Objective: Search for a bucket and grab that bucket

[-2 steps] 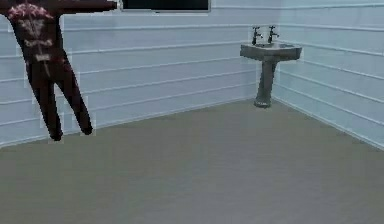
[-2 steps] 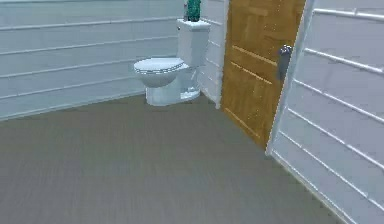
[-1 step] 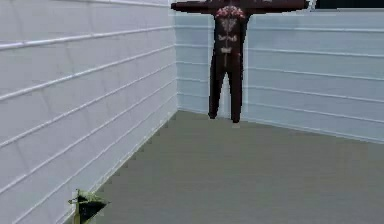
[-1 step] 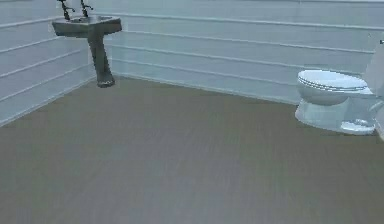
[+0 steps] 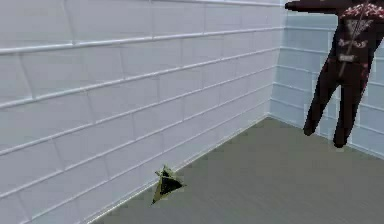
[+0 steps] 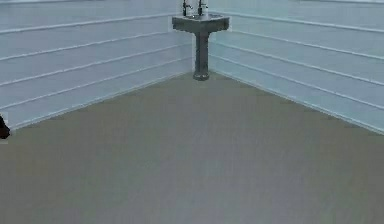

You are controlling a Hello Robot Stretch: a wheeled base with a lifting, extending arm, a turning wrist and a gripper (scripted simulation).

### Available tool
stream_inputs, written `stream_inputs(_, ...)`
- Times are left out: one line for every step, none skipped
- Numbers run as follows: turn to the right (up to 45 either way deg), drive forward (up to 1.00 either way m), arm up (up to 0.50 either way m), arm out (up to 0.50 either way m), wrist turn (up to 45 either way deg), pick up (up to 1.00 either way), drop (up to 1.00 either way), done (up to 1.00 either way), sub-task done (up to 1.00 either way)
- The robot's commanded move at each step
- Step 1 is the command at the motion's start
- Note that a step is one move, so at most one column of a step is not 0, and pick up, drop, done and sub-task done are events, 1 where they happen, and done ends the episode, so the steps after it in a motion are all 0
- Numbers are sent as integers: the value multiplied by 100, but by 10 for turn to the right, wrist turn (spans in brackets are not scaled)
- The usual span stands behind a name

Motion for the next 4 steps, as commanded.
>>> stream_inputs(0,70,0,0,0,0,0,0,0)
stream_inputs(-450,0,0,0,0,0,0,0,0)
stream_inputs(-450,0,0,0,0,0,0,0,0)
stream_inputs(-270,0,0,0,0,0,0,0,0)
